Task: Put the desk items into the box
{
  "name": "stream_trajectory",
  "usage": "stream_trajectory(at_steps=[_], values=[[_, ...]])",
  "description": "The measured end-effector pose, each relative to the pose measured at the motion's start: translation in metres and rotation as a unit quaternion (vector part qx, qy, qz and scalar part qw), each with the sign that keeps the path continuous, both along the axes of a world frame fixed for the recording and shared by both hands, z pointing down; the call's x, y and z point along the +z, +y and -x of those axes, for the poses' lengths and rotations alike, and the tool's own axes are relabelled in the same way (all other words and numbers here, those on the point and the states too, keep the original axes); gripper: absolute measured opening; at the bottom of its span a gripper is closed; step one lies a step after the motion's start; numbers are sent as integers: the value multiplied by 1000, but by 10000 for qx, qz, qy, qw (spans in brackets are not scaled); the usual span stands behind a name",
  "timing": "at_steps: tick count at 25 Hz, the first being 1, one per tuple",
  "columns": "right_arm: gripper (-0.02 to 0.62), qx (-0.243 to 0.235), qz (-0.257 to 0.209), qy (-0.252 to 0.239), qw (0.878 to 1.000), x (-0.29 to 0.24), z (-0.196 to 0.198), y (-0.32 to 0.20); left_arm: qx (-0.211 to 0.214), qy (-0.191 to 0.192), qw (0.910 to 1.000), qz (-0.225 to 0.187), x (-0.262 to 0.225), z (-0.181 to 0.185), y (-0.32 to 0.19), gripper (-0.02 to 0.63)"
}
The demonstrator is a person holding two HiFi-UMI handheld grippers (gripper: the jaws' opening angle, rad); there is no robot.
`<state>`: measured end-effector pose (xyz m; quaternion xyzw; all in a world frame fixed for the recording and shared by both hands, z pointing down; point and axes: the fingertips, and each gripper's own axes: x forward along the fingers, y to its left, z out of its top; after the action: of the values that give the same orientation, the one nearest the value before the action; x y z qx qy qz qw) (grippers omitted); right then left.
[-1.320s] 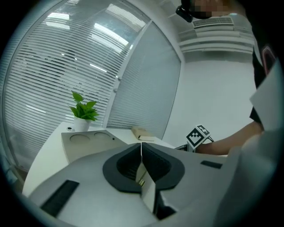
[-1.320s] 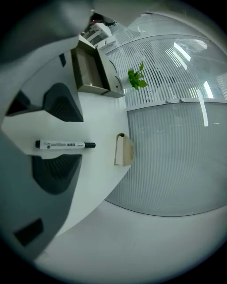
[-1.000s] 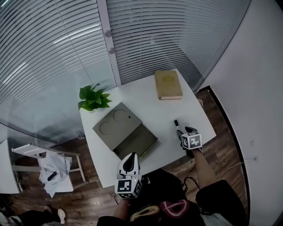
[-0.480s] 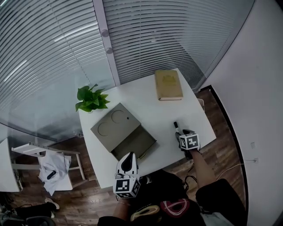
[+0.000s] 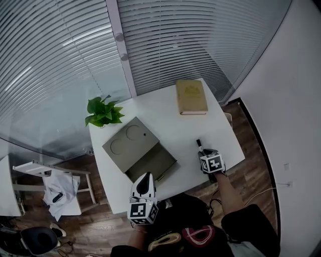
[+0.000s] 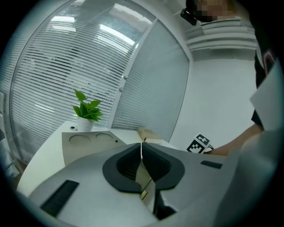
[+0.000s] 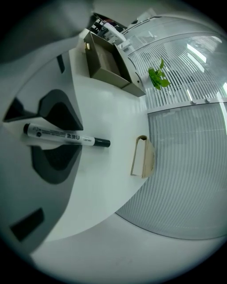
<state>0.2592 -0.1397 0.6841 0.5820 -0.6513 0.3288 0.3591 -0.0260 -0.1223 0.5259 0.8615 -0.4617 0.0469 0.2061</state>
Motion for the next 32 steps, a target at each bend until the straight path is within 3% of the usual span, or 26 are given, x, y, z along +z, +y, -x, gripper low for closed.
stream_trajectory(at_steps=[2, 17, 26, 32], values=[[80, -92, 17, 17, 10000, 1, 4, -1, -28, -12, 10000, -12, 0, 1, 0, 21], [72, 174, 56, -45, 9998, -3, -2, -1, -89, 31, 9999, 136, 10, 5, 11, 21], [71, -441, -338, -166, 9983, -38, 26, -21, -754, 9, 9971, 67, 9, 47, 0, 21], [72, -1153, -457, -221, 9920, -56, 69, -24, -956, -2, 9954, 21, 8, 58, 1, 21]])
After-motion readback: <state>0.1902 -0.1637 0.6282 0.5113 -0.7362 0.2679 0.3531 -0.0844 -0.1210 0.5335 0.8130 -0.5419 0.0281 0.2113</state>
